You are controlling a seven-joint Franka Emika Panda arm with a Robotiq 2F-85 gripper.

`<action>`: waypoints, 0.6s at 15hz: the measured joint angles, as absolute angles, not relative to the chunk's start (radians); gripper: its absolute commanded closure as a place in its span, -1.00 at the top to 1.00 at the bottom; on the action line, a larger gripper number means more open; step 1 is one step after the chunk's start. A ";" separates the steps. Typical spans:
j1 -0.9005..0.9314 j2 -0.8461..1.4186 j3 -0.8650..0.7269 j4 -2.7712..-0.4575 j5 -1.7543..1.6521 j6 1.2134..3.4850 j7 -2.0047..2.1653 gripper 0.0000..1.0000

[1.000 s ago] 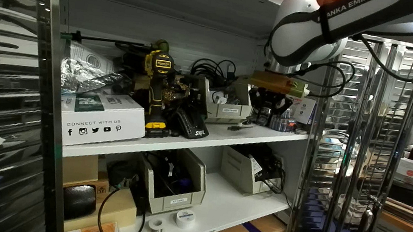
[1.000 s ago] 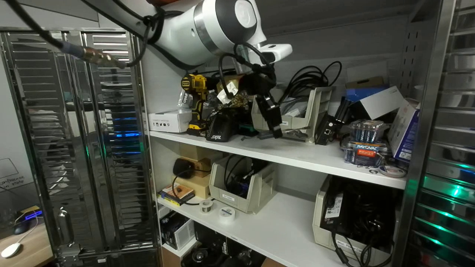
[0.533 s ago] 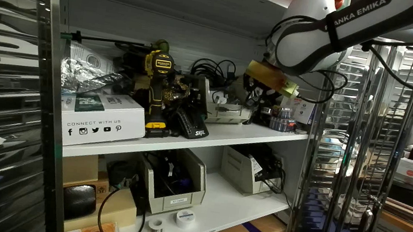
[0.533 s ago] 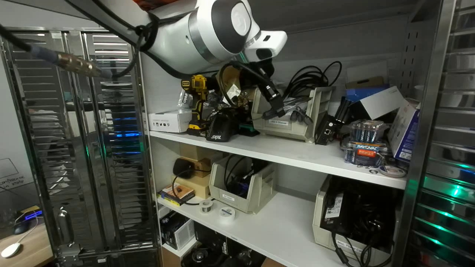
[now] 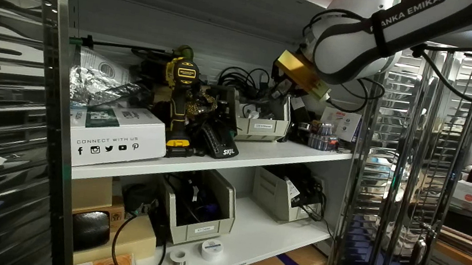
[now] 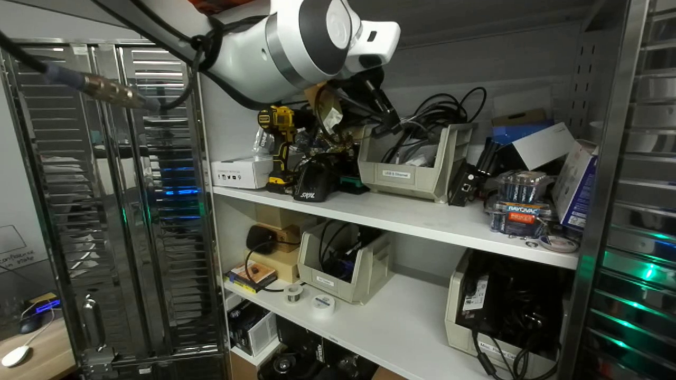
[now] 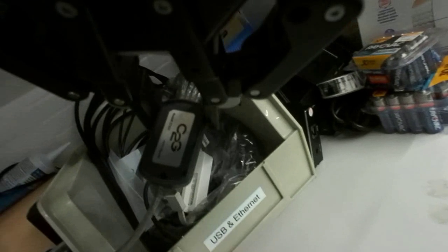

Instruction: Put the grey cable inside the tool box

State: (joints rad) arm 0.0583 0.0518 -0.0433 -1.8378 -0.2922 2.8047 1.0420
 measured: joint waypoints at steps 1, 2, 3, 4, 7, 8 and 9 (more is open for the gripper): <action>0.058 0.054 -0.043 -1.834 -0.294 2.822 1.047 -0.57; 0.058 0.059 -0.044 -1.827 -0.299 2.838 1.054 -0.58; 0.058 0.067 -0.046 -1.816 -0.308 2.852 1.068 -0.58; 0.058 0.080 -0.048 -1.799 -0.322 2.862 1.083 -0.59; 0.058 0.141 -0.058 -1.729 -0.388 2.898 1.109 -0.59; 0.058 0.166 -0.061 -1.702 -0.412 2.906 1.111 -0.59; 0.059 0.194 -0.066 -1.674 -0.439 2.916 1.120 -0.60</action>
State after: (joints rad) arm 0.0587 0.1942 -0.0660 -1.6742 -0.4388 2.9164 1.1199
